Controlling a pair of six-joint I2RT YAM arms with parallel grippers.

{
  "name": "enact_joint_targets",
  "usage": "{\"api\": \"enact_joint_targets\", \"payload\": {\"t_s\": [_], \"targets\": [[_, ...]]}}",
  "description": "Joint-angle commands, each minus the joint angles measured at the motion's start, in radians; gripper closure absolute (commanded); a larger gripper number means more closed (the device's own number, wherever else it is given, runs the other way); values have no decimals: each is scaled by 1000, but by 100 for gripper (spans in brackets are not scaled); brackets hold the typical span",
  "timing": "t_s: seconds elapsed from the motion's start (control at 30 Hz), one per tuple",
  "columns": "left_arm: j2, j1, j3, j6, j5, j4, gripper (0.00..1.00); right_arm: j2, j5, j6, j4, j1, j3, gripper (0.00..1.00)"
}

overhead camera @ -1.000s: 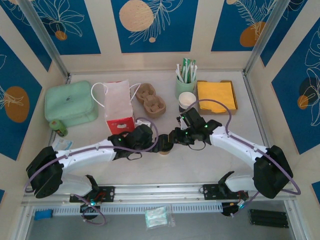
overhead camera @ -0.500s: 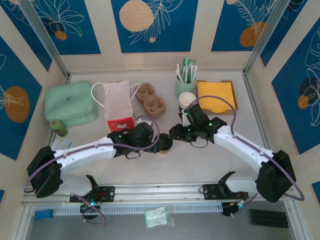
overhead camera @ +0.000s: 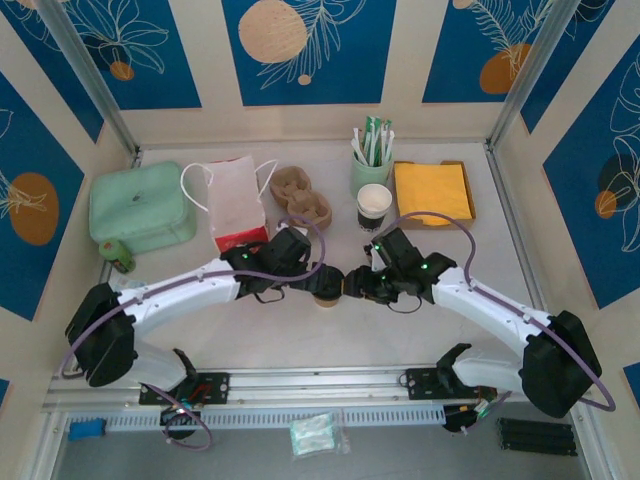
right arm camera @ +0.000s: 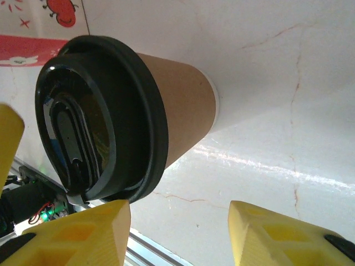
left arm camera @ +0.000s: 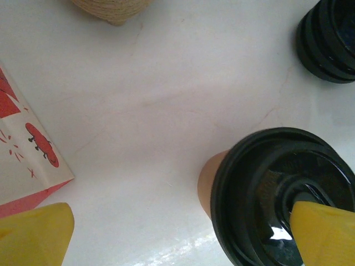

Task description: Pack the takeout coffee

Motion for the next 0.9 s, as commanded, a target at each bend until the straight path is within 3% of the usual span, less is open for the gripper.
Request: {"api": "enact_joint_targets", "payload": {"t_s": [0.0, 0.37, 0.87], "targets": [[24, 19, 43, 37, 26, -30, 1, 10, -20, 26, 44, 11, -6, 50], [21, 23, 13, 29, 66, -30, 0, 79, -3, -12, 50, -10, 11, 50], [-107, 8, -122, -66, 145, 21, 1, 175, -9, -103, 14, -101, 118, 51]]}}
